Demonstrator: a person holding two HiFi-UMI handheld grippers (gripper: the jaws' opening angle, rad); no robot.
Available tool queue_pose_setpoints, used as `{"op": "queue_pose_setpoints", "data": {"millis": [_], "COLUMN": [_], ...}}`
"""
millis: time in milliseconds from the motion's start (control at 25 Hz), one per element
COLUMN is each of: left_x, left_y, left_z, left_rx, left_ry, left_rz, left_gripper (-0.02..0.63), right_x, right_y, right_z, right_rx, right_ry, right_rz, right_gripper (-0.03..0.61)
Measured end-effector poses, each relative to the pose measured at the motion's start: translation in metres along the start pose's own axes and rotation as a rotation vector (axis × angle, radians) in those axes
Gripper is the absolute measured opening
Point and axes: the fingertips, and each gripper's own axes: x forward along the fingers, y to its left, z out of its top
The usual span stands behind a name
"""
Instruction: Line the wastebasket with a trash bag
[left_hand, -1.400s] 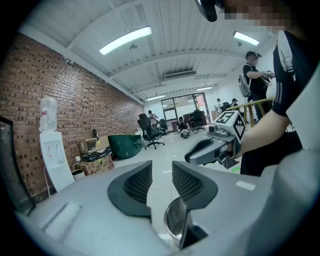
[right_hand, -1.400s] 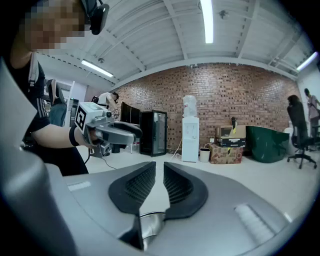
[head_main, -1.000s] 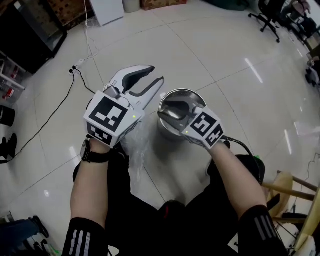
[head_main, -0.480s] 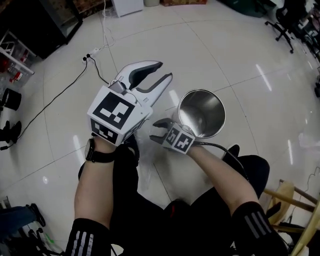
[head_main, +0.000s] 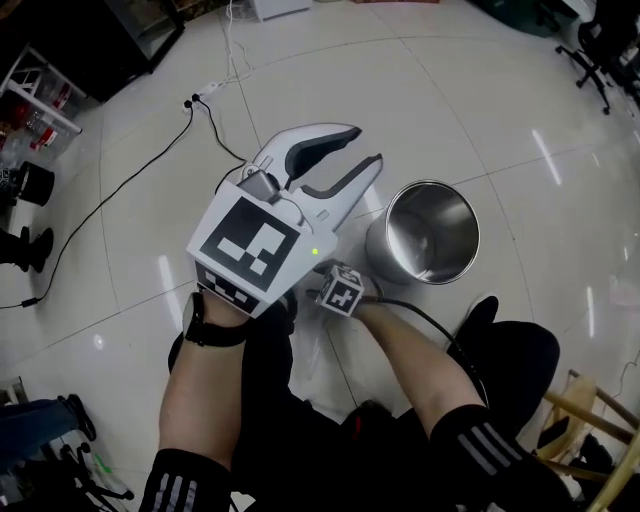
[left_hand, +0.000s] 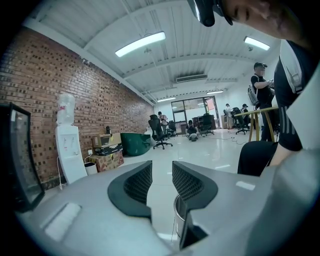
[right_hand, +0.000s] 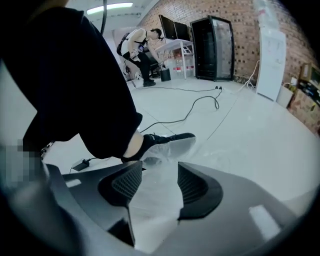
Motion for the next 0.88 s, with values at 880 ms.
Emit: {"op": "queue_pose_setpoints", "data": {"millis": [880], "left_x": [0.012], "left_y": [0.003], "left_z": [-0.019], "left_rx": [0.033], "left_ry": [0.096], "left_rz": [0.006], "left_gripper": [0.120], "right_x": [-0.090], "right_y": [-0.029], "right_z": [0.046], "right_rx": [-0.007], "right_ry": [-0.157], "right_rz": [-0.147], "right_gripper": [0.006]}}
